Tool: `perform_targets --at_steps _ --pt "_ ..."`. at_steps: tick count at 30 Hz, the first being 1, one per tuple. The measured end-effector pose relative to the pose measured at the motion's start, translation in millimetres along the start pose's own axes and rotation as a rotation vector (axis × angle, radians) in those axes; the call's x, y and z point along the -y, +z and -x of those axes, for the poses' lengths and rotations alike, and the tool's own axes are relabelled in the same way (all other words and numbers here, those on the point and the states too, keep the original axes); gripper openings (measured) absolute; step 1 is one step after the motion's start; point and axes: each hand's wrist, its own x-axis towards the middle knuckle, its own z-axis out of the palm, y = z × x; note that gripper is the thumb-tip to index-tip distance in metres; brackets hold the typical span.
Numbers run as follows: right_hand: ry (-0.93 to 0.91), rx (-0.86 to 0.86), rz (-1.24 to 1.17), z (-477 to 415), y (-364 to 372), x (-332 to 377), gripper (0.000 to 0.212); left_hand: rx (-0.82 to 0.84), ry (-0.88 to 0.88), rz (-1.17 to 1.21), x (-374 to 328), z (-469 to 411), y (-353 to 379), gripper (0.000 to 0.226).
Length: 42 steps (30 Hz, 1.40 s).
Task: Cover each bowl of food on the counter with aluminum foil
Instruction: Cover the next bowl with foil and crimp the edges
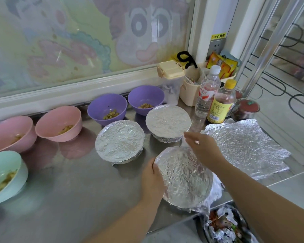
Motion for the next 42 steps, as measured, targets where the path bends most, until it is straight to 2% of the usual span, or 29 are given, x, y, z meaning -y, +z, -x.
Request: perform_targets --at_steps 2,5,8,10,14,21,27,31,34,42 --pt "0.031 -0.107 0.036 16 -6 -5 0.026 0.004 0.053 -0.075 -1 7 -4 0.03" --pt "0.079 -0.109 0.041 35 0 -8 0.025 0.018 0.242 -0.209 0 -9 -10 0.038" --pt "0.11 -0.11 0.055 36 11 -9 0.024 0.163 0.381 -0.334 -14 -31 -7 0.038" --pt "0.138 -0.141 0.024 32 14 -13 0.023 0.213 0.414 -0.397 -21 -41 -2 0.035" --pt "0.209 -0.191 -0.1 26 17 -24 0.016 0.174 0.355 -0.378 -16 -47 1 0.03" --pt "0.196 -0.115 -0.11 23 19 -27 0.012 0.202 0.262 -0.343 -9 -50 2 0.029" --pt "0.17 -0.08 -0.039 20 20 -28 0.013 0.206 0.241 -0.32 -7 -47 1 0.029" --pt "0.097 0.027 0.03 11 17 -20 0.017 0.173 0.245 -0.285 -3 -41 2 0.028" --pt "0.051 0.111 0.091 2 19 -11 0.011 0.131 0.256 -0.289 0 -36 4 0.028" --pt "-0.016 0.19 0.119 -4 14 -7 0.01 0.085 0.287 -0.289 0 -30 5 0.029"
